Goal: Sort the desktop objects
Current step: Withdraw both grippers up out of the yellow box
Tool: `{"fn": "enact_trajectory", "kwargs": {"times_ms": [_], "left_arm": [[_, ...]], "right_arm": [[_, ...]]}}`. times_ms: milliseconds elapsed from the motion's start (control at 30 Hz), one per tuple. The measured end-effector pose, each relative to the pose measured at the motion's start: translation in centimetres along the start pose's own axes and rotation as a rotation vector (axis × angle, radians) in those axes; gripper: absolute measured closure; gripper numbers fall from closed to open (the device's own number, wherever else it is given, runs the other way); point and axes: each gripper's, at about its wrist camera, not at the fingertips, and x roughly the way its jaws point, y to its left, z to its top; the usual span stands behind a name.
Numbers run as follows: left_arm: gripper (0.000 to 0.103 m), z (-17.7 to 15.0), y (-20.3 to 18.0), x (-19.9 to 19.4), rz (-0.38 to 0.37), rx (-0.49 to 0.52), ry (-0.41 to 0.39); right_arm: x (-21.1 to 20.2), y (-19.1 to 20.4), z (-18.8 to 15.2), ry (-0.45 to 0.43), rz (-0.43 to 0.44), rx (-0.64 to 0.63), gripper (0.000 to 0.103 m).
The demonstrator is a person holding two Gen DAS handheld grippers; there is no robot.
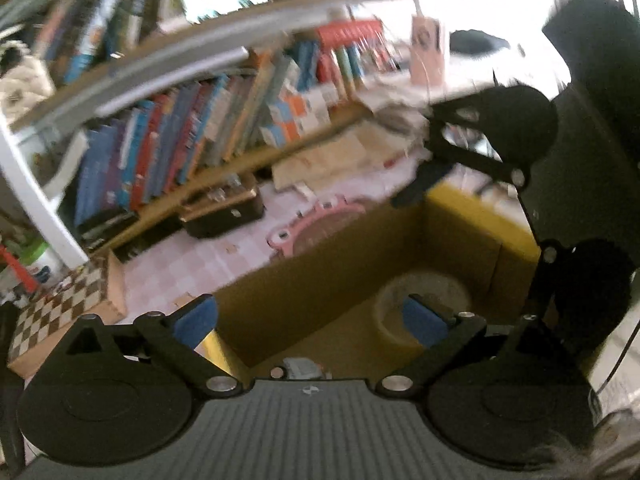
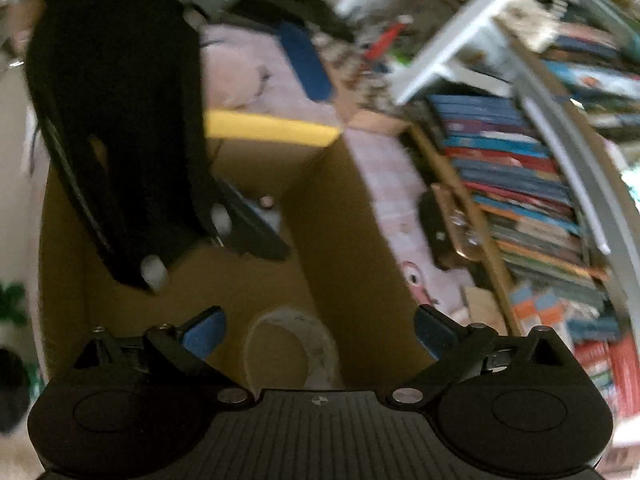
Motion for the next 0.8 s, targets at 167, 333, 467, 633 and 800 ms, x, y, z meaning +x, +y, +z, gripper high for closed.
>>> {"fn": "enact_trajectory", "kwargs": {"times_ms": [167, 333, 467, 633, 800], "left_arm": [[0.0, -0.1, 0.4, -4.1, 0.028, -0.072, -0.093], [0.0, -1.3, 0.4, -8.2, 0.096, -0.116, -0.154], [0.0, -2.7, 0.7, -10.6, 0.162, -0.228, -0.192], [0.0, -5.3, 0.5, -13.2, 0.22, -0.357, -0.279], [0.0, -7.9, 0.1, -14.9, 0.258, -0.375, -0.287]], "right_arm": [[-1.1, -1.5, 0.6, -0.043, -0.147, 0.177, 0.002], [-5.4, -1.9, -0.1, -0.171, -0.275, 0.461, 0.002], [-8.4, -0.4, -0.8, -0.3, -0.384, 0.6, 0.002], [-10.4, 1.3, -1.7, -0.324, -0.507, 0.777, 0.001], [-11.7, 3.3, -3.0, -0.289, -0.592, 0.978, 0.001]]}}
